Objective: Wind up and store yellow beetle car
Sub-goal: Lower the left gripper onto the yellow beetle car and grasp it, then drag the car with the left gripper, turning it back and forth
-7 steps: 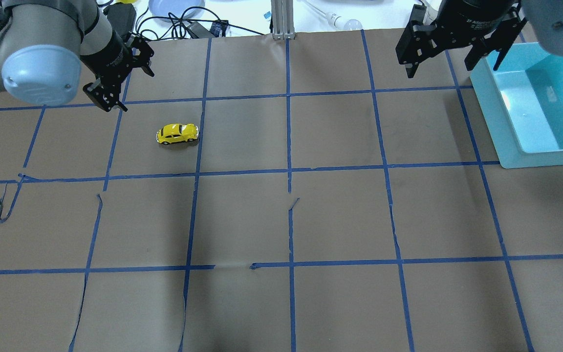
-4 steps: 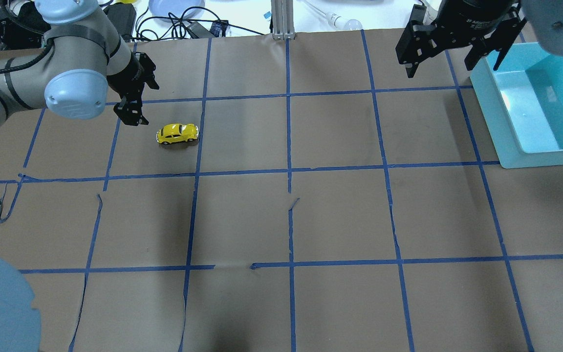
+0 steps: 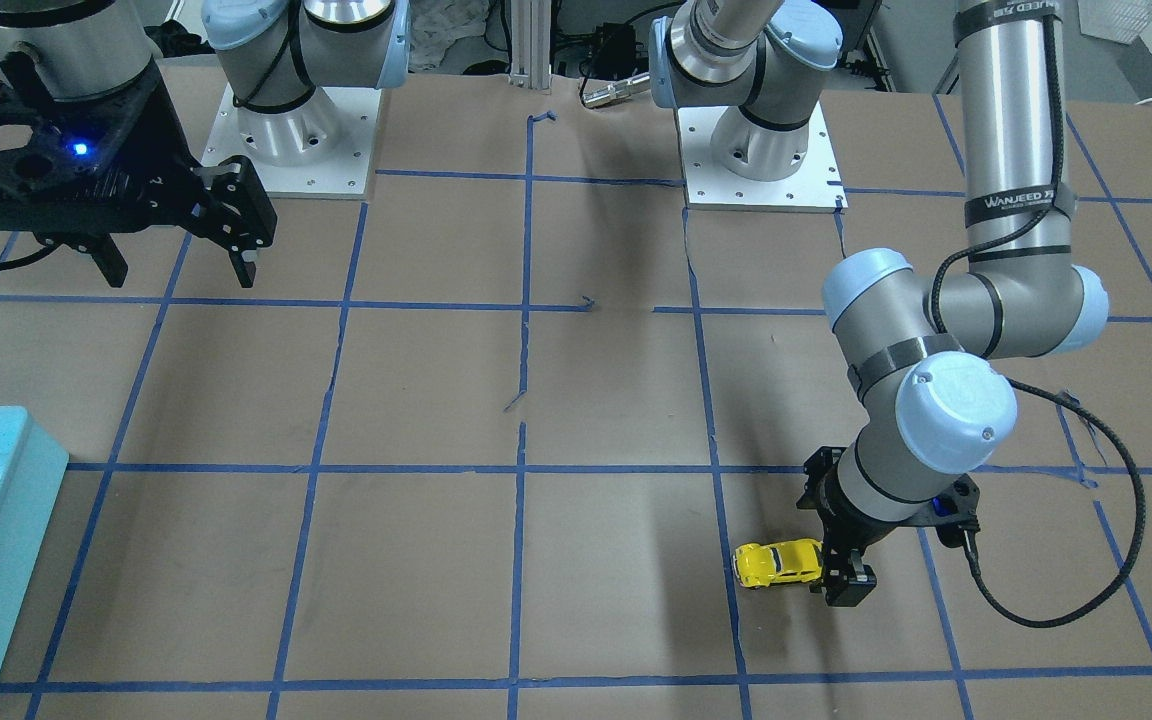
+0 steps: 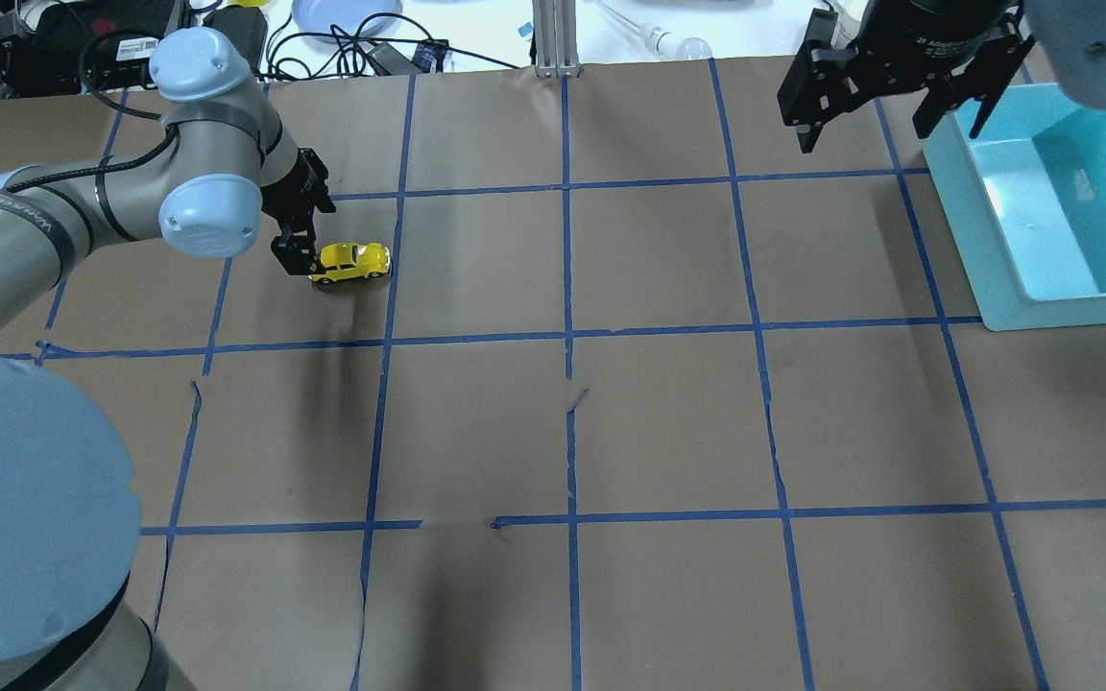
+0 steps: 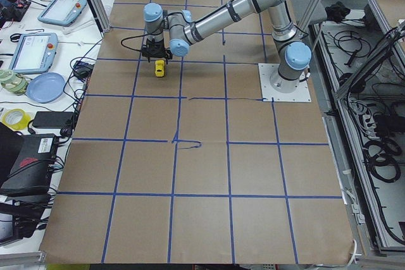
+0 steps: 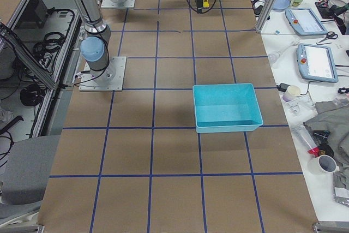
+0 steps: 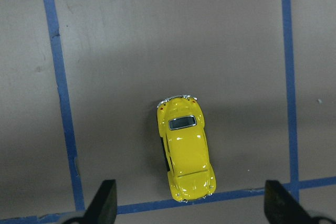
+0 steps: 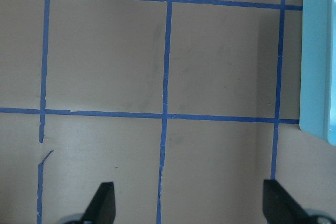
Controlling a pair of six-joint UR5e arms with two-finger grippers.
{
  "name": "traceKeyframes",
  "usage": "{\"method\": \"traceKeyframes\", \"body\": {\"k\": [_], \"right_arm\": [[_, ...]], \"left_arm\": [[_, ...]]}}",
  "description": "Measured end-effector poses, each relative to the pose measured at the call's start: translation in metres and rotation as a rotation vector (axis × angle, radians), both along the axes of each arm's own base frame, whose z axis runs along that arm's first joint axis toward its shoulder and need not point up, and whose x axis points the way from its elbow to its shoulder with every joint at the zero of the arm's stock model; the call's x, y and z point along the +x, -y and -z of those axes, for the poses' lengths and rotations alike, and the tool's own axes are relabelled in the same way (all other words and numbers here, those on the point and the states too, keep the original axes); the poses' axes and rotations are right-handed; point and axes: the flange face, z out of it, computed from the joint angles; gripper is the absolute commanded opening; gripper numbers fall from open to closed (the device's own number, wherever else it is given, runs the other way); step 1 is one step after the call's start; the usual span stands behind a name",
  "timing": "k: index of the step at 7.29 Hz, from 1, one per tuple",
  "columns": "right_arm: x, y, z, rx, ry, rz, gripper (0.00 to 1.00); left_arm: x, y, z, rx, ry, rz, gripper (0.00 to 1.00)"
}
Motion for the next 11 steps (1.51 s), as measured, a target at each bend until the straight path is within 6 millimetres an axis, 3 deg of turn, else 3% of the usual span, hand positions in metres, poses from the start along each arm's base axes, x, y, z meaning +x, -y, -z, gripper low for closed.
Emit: {"method": "traceKeyframes", "body": {"k": [3, 4, 5, 6, 9, 11], "right_arm": [[0.001, 0.000, 0.000, 0.000, 0.000, -0.001, 1.00], [0.001, 0.000, 0.000, 0.000, 0.000, -0.001, 1.00], [0.001, 0.000, 0.000, 0.000, 0.000, -0.002, 1.00], [0.001, 0.000, 0.000, 0.001, 0.000, -0.001, 1.00], [0.001, 0.000, 0.000, 0.002, 0.000, -0.001, 1.00], [0.001, 0.000, 0.000, 0.002, 0.000, -0.001, 1.00]], "left_arm": [[-0.001, 0.003, 0.021, 0.022, -0.005, -0.039, 1.00], [-0.001, 0.004, 0.026, 0.030, -0.006, -0.050, 0.91], [-0.001, 0.004, 0.032, 0.038, -0.007, -0.056, 0.43], [-0.001, 0.005, 0.035, 0.043, -0.008, -0.063, 0.00], [-0.002, 0.011, 0.030, 0.008, -0.028, -0.074, 0.00], [-0.007, 0.016, 0.016, -0.035, -0.069, -0.070, 0.00]]}}
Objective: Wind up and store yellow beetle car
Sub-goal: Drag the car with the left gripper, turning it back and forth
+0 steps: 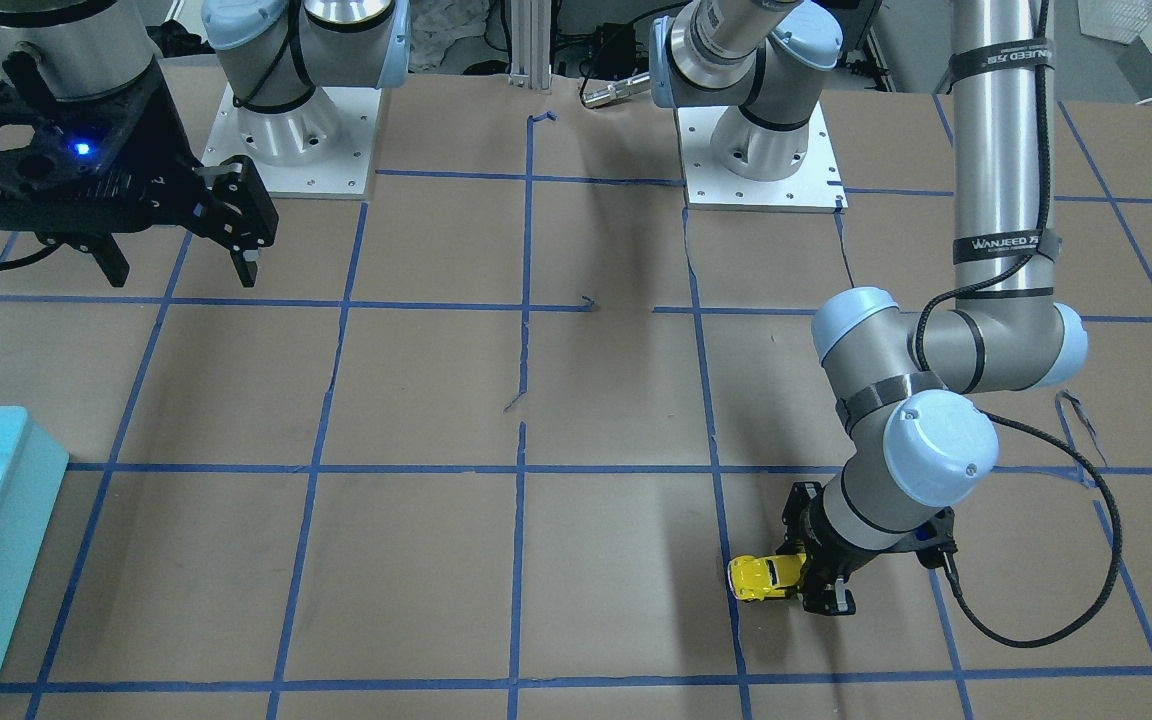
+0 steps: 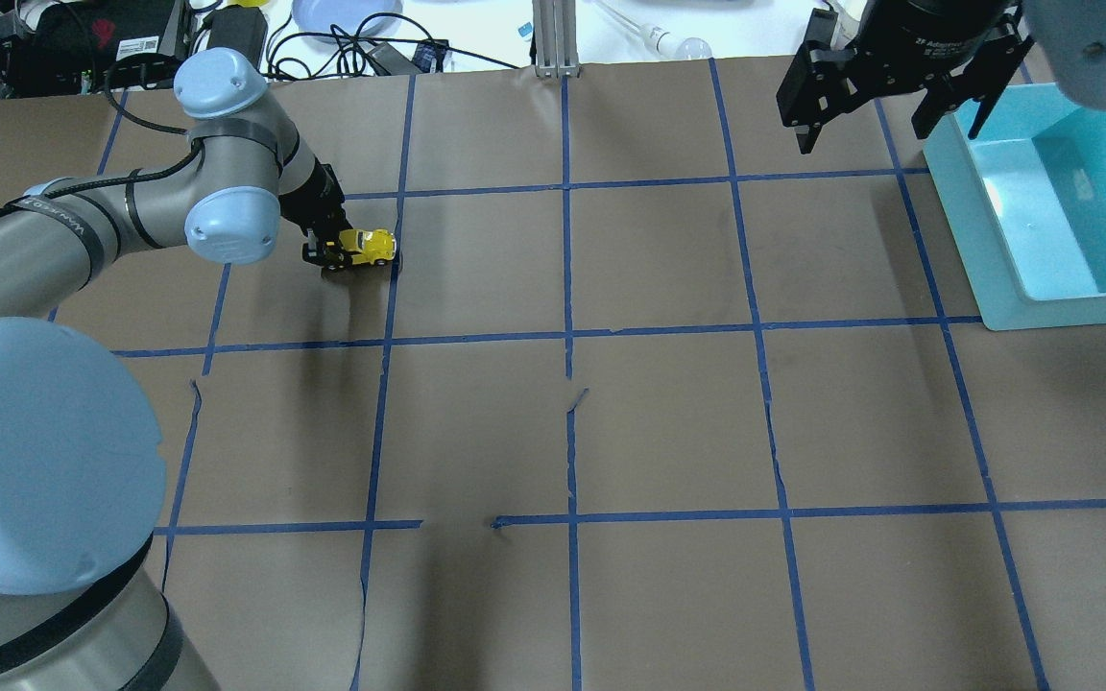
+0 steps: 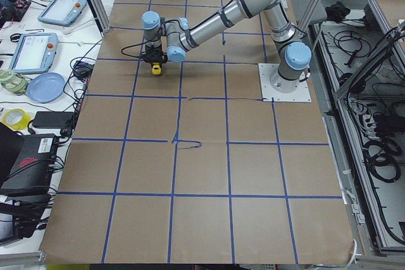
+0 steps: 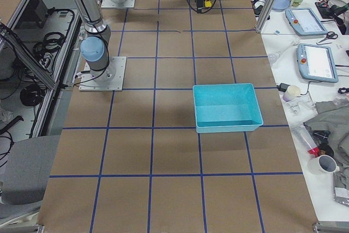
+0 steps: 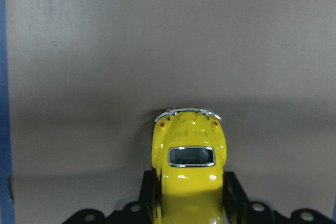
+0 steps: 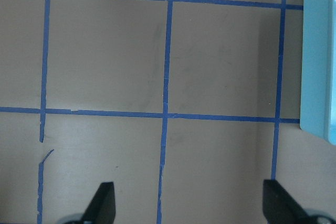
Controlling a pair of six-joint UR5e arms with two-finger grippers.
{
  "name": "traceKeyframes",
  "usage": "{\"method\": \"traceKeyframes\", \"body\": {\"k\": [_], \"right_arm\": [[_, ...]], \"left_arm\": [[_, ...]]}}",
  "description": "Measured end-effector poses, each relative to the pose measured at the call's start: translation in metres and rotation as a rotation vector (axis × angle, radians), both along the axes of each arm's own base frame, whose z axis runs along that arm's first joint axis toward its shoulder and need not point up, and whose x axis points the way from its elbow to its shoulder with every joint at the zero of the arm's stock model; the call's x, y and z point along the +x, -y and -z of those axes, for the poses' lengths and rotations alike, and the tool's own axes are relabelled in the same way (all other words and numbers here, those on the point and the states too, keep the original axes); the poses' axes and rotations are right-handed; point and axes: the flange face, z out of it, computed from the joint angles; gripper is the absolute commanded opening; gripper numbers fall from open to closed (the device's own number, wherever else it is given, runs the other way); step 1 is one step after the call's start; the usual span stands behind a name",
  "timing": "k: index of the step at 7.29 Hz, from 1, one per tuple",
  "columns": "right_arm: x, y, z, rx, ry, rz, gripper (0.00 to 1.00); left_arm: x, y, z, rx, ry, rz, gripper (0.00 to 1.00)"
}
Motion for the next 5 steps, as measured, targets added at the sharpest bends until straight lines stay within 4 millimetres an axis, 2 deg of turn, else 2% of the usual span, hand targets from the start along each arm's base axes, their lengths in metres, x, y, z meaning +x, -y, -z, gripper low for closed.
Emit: {"method": "traceKeyframes", "body": {"k": [1, 2, 4, 5], "right_arm": [[0.000, 0.000, 0.000, 0.000, 0.000, 0.000, 1.00], [0.000, 0.000, 0.000, 0.000, 0.000, 0.000, 1.00], [0.000, 0.000, 0.000, 0.000, 0.000, 0.000, 1.00], [0.000, 0.000, 0.000, 0.001, 0.000, 0.000, 1.00]], "left_arm": [[-0.011, 0.002, -0.012, -0.022, -0.039, -0.005, 0.00], [-0.028, 0.002, -0.015, -0.027, -0.077, -0.008, 0.00], [-0.053, -0.001, -0.005, -0.009, -0.129, 0.031, 0.00], [-0.056, 0.000, 0.001, -0.004, -0.137, 0.061, 0.00]]}}
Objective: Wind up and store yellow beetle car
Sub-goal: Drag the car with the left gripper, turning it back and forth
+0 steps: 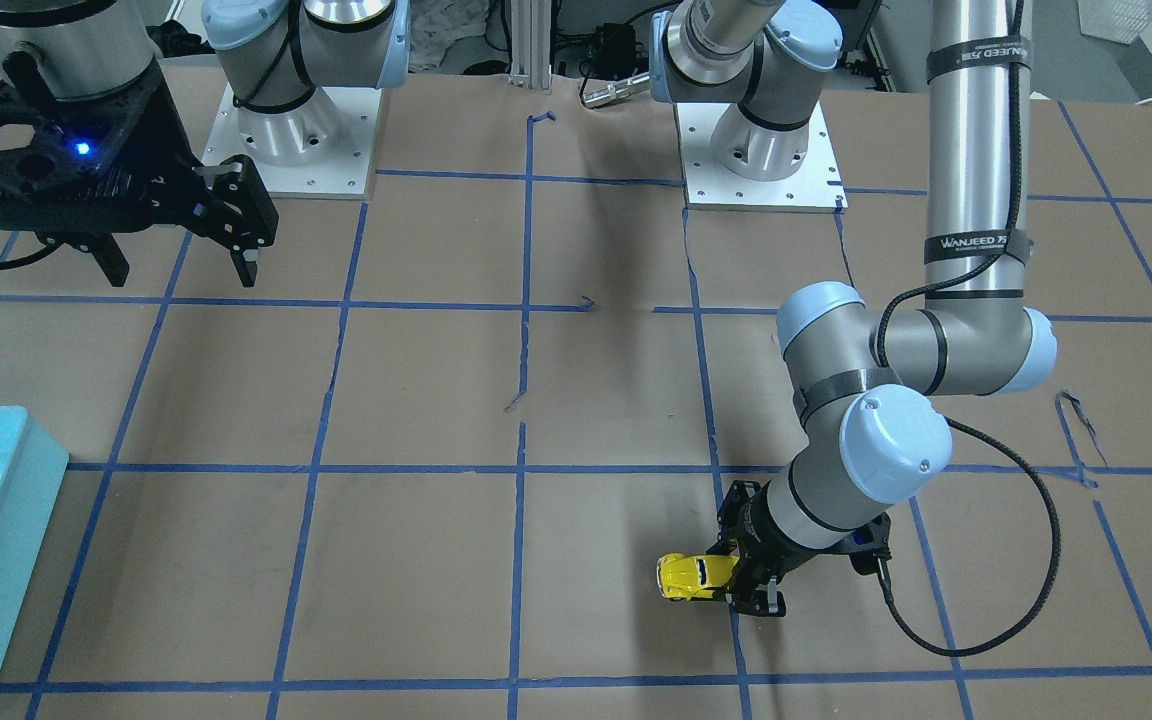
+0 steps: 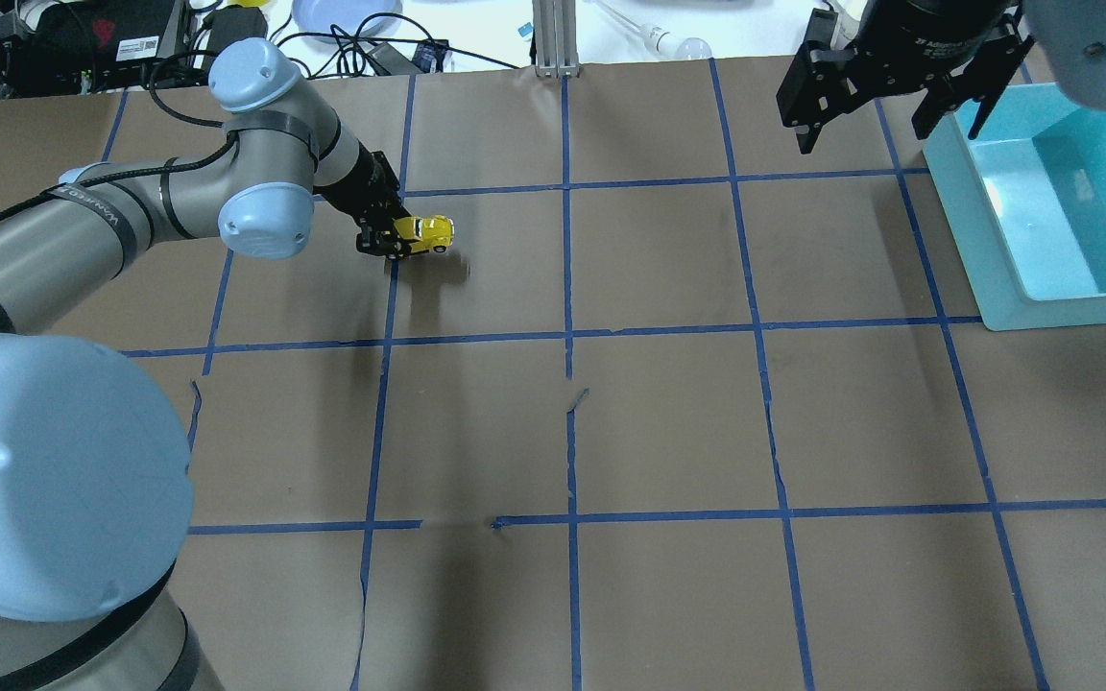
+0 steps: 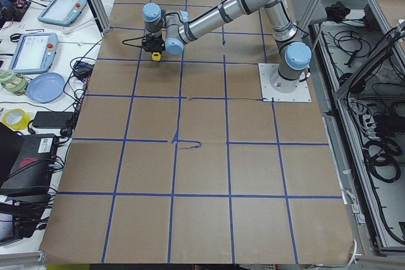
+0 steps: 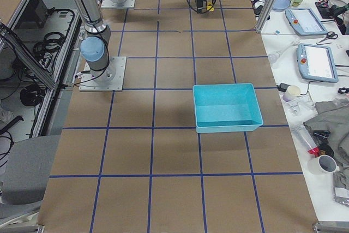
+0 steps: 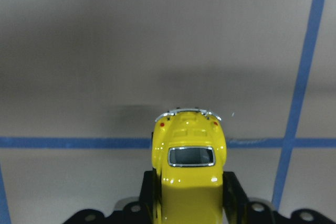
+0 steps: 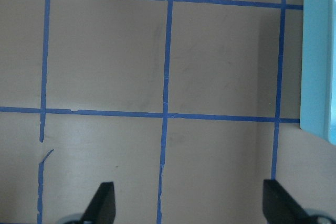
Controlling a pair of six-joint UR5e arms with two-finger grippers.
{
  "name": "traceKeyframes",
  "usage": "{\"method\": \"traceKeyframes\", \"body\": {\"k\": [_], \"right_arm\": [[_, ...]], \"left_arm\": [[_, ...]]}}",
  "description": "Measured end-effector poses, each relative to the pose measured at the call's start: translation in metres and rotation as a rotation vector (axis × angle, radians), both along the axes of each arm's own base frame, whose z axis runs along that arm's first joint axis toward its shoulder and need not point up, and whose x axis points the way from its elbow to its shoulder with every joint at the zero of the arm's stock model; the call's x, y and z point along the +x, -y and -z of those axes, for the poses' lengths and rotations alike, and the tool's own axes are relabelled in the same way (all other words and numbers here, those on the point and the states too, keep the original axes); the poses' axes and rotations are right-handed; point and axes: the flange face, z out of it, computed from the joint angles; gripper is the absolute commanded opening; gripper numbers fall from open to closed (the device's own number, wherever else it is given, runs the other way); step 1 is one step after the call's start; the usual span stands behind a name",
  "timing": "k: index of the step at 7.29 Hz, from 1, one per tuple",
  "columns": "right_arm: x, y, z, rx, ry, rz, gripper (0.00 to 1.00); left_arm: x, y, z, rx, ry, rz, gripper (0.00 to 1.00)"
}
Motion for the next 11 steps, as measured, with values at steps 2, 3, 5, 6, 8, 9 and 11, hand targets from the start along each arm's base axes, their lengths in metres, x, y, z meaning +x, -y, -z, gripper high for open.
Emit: {"method": "traceKeyframes", "body": {"k": [2, 3, 5, 6, 8, 9, 11], "right_arm": [[0.000, 0.000, 0.000, 0.000, 0.000, 0.000, 1.00], [0.000, 0.000, 0.000, 0.000, 0.000, 0.000, 1.00], [0.000, 0.000, 0.000, 0.002, 0.000, 0.000, 1.00], [0.000, 0.000, 0.000, 0.002, 0.000, 0.000, 1.00], [0.000, 0.000, 0.000, 0.002, 0.000, 0.000, 1.00], [0.000, 0.000, 0.000, 0.003, 0.000, 0.000, 1.00], [0.000, 0.000, 0.000, 0.004, 0.000, -0.001, 1.00]], "left_arm": [[0.003, 0.003, 0.009, 0.000, 0.008, 0.041, 0.00], [0.009, 0.005, 0.013, 0.004, 0.011, 0.040, 0.00], [0.036, 0.010, 0.017, 0.005, 0.014, 0.015, 0.00], [0.054, 0.012, 0.017, 0.002, 0.016, 0.009, 0.00], [0.081, 0.013, 0.018, -0.002, 0.025, 0.011, 0.00], [0.095, 0.014, 0.019, -0.004, 0.043, 0.021, 0.00], [0.123, 0.013, 0.022, -0.003, 0.081, 0.050, 0.00]]}}
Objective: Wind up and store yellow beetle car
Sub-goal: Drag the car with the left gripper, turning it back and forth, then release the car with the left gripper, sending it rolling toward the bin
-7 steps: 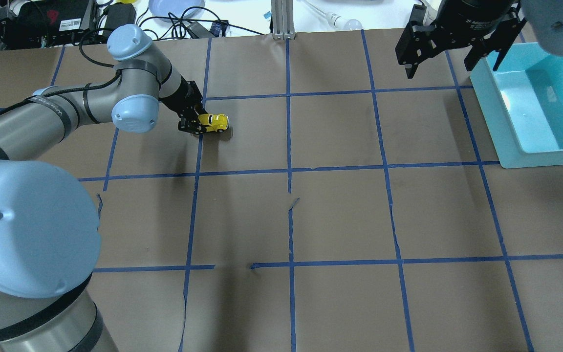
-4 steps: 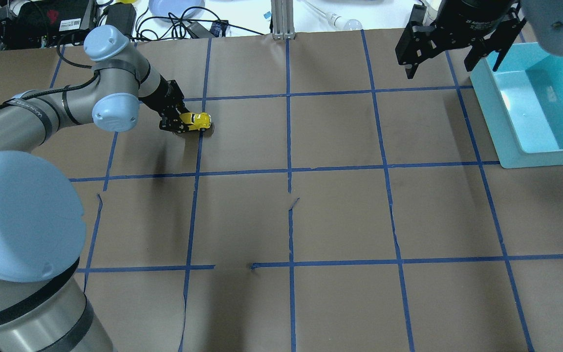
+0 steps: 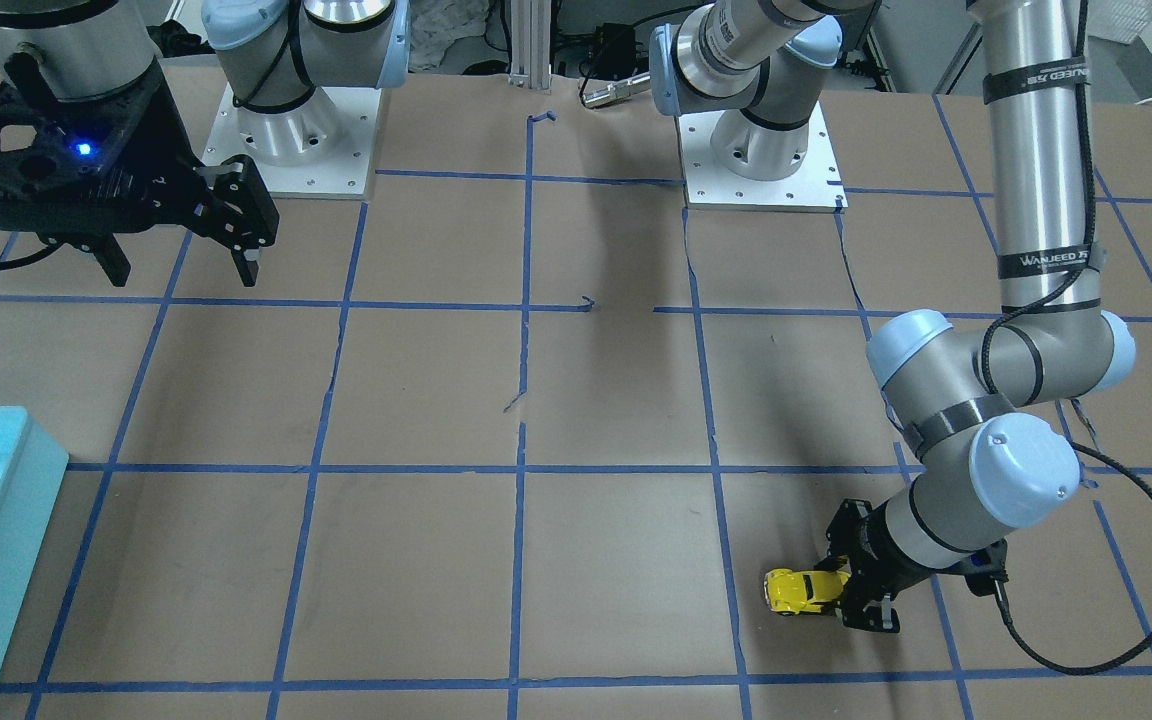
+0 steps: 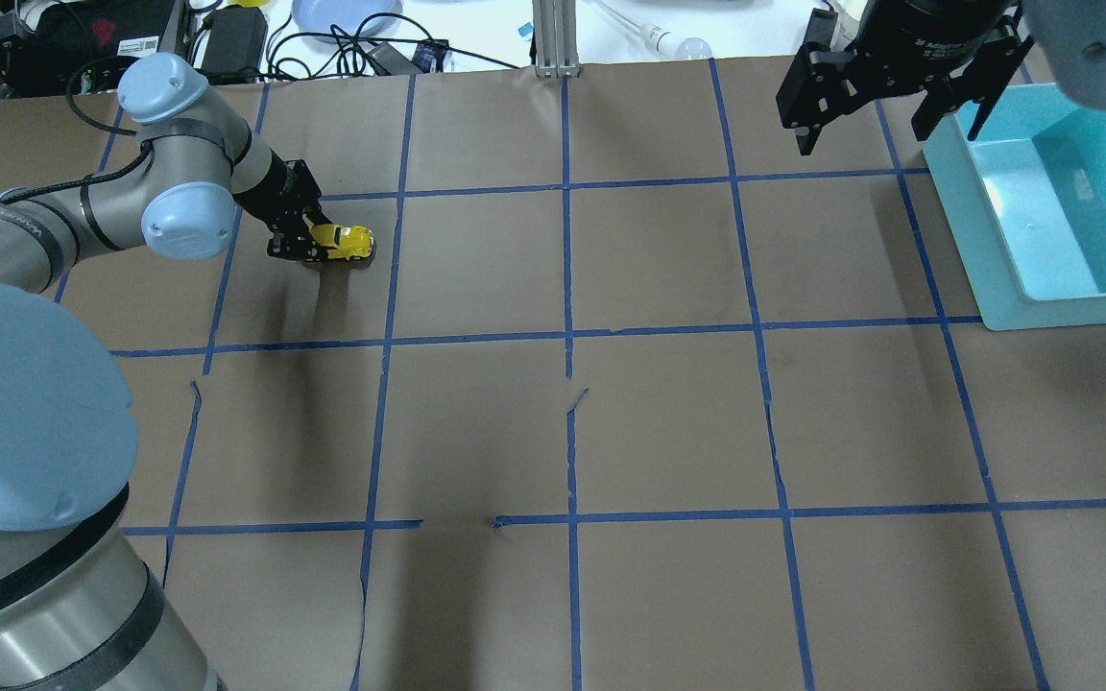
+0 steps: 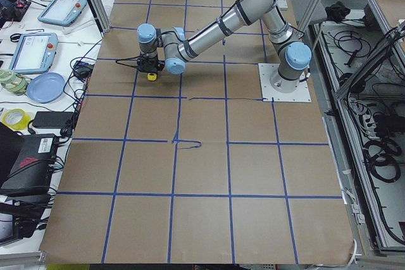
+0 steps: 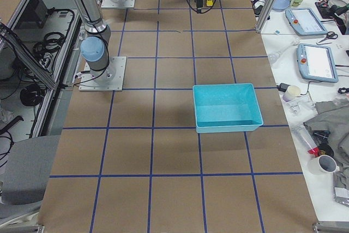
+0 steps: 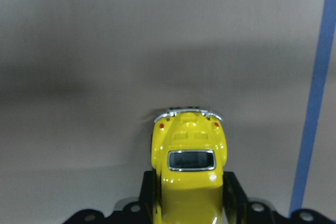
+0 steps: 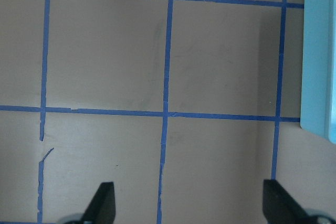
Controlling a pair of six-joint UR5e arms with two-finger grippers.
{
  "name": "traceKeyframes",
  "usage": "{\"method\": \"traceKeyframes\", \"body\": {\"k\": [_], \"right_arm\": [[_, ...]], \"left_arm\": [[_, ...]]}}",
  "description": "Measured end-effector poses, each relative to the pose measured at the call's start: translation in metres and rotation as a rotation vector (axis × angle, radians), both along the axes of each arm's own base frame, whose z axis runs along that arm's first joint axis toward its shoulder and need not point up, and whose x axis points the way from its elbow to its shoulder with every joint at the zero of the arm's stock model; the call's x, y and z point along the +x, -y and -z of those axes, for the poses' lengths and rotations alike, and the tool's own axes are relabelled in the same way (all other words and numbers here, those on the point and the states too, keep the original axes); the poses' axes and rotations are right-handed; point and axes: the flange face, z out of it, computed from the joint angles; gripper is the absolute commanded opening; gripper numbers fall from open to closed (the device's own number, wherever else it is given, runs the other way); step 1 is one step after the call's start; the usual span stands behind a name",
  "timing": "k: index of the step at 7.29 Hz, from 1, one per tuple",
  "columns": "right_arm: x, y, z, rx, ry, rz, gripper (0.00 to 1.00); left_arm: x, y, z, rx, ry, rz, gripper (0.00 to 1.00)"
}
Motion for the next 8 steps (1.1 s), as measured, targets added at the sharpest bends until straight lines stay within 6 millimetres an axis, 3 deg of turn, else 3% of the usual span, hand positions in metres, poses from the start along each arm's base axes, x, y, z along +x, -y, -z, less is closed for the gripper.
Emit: {"method": "traceKeyframes", "body": {"k": [2, 6, 7, 8], "right_arm": [[0.000, 0.000, 0.000, 0.000, 0.000, 0.000, 1.00], [0.000, 0.000, 0.000, 0.002, 0.000, -0.001, 1.00], [0.000, 0.000, 0.000, 0.002, 0.000, -0.001, 1.00], [0.000, 0.000, 0.000, 0.002, 0.000, -0.001, 1.00]], "left_arm": [[0.030, -0.001, 0.002, 0.000, 0.031, 0.033, 0.00], [0.112, -0.009, 0.002, -0.008, 0.058, 0.034, 0.00], [0.125, -0.011, 0.002, -0.007, 0.060, 0.023, 0.87], [0.130, -0.013, 0.003, -0.003, 0.059, 0.012, 1.00]]}}
